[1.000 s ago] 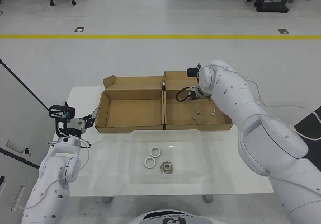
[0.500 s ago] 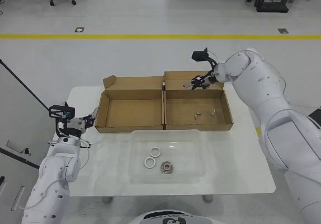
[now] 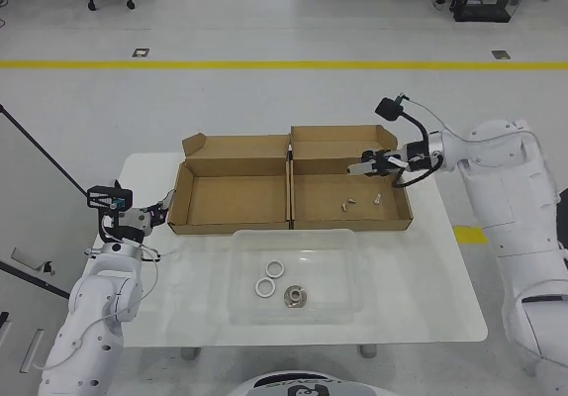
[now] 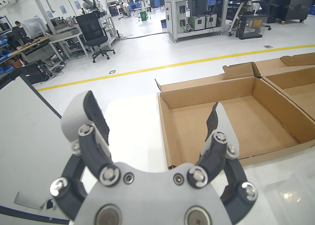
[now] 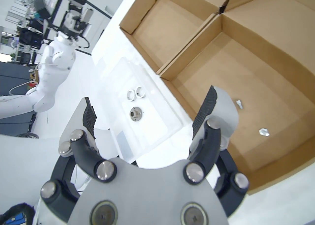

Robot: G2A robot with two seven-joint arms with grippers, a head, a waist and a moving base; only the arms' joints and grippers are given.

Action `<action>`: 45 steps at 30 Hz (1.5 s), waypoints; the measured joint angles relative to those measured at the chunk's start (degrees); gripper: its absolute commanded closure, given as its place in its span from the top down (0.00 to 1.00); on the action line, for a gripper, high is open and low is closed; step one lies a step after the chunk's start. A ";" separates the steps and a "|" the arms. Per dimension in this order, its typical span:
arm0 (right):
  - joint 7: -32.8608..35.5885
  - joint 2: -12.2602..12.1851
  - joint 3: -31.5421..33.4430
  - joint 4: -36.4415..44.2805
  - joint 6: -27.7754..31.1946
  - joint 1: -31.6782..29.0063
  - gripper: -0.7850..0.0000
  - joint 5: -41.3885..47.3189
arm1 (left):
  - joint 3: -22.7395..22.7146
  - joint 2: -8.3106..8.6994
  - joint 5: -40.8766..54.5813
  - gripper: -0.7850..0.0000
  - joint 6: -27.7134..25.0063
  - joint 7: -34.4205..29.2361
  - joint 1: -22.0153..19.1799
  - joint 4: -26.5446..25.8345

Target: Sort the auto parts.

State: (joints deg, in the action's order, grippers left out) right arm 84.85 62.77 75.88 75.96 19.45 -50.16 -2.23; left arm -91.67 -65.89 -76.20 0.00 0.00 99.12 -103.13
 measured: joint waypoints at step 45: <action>1.43 -7.69 11.22 5.85 -1.42 -15.19 1.00 17.42 | 3.14 1.13 7.11 1.00 -20.99 -31.36 -8.75 -13.40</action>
State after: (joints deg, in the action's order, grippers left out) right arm 86.28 55.09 87.10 81.81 18.02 -65.35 15.19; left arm -88.53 -64.76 -69.09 -20.99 -31.36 90.38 -116.54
